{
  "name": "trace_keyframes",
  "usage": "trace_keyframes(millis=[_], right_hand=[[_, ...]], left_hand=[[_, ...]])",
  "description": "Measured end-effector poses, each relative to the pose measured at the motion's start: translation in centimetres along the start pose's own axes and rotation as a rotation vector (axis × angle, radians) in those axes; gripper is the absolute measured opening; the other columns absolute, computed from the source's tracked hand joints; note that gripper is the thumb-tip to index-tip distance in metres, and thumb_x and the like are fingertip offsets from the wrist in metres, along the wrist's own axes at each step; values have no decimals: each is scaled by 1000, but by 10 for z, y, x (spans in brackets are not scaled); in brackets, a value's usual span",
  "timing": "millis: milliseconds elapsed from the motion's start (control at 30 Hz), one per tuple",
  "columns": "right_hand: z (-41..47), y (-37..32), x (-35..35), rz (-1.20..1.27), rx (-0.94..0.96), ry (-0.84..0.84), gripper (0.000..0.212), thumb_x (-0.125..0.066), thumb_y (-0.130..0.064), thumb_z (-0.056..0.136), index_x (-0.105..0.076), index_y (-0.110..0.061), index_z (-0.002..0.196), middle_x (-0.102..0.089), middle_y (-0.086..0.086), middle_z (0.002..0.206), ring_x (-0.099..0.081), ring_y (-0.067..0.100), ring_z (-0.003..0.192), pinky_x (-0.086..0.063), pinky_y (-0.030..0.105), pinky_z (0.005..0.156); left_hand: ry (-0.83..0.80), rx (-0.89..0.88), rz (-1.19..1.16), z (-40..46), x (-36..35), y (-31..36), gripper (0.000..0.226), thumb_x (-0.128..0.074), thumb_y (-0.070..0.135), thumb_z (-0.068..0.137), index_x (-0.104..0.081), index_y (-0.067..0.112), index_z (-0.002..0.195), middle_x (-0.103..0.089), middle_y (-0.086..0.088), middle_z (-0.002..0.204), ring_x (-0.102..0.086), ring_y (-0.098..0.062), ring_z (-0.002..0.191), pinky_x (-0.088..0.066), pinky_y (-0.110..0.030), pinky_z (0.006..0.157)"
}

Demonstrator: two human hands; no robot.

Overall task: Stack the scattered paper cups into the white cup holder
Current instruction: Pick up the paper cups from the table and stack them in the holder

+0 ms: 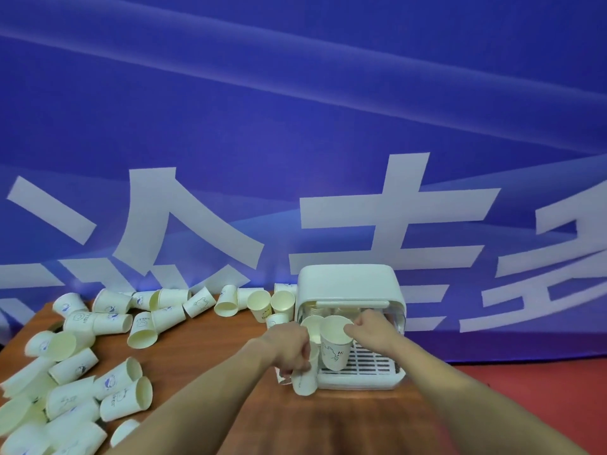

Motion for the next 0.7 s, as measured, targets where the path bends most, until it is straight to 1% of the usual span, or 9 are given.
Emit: trace_keyframes(millis=[100, 167, 233, 300, 333, 500, 567, 700], right_hand=[[-7, 25, 16, 12, -62, 45, 39, -58, -25, 82, -36, -19, 50, -32, -7, 45, -31, 11, 46, -26, 27, 49], [-12, 37, 26, -7, -84, 95, 38, -57, -27, 81, -34, -19, 52, -34, -6, 49, -32, 13, 48, -26, 29, 50], [-17, 48, 36, -35, -102, 139, 37, -56, -28, 81, -33, -19, 53, -36, -5, 52, -35, 16, 52, -27, 31, 52], [-19, 60, 43, -39, -133, 182, 37, -54, -29, 82, -33, -19, 54, -37, -4, 53, -36, 17, 52, -27, 31, 51], [-20, 65, 45, -38, -150, 195, 37, -54, -29, 81, -33, -19, 54, -36, -4, 53, -35, 17, 52, -26, 30, 50], [-17, 93, 46, 42, -172, 234, 37, -56, -30, 79, -30, -21, 54, -33, -6, 52, -32, 15, 52, -26, 30, 53], [-15, 103, 43, 81, -185, 251, 35, -56, -31, 80, -32, -21, 57, -36, -6, 54, -34, 14, 53, -28, 30, 53], [-11, 116, 33, 131, -232, 275, 31, -54, -30, 79, -35, -18, 58, -42, -3, 54, -39, 18, 56, -33, 32, 53]], left_hand=[[5, -22, -21, 11, 2, 26, 23, -62, 34, 88, -76, 16, 85, -74, -2, 69, -60, -5, 58, -47, -22, 66], [40, -42, -17, 18, 2, 41, 23, -61, 34, 89, -75, 16, 87, -74, -3, 70, -61, -7, 57, -46, -20, 65], [95, -58, 6, 27, 1, 55, 24, -61, 35, 88, -76, 17, 91, -74, -4, 74, -65, -13, 67, -44, -22, 65], [152, -63, 55, 36, -1, 65, 25, -60, 36, 89, -76, 18, 95, -74, -5, 83, -65, -21, 79, -46, -26, 69], [171, -62, 83, 39, -2, 69, 25, -59, 35, 90, -76, 18, 96, -73, -6, 87, -65, -24, 83, -47, -29, 70], [189, -49, 174, 56, -9, 82, 33, -48, 29, 96, -71, 6, 91, -69, -18, 91, -64, -37, 84, -48, -37, 70], [183, -31, 183, 65, -14, 83, 32, -46, 25, 97, -69, 3, 94, -68, -21, 96, -63, -39, 89, -48, -39, 74], [150, -1, 192, 85, -30, 83, 29, -46, 21, 98, -68, 2, 101, -68, -22, 103, -63, -40, 94, -47, -39, 75]])
Point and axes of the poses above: each hand's wrist, its own z-axis towards the middle knuckle, its own x-axis out of the back of the hand, y = z × x, the point moved 5 cm from there along z, towards the middle knuckle
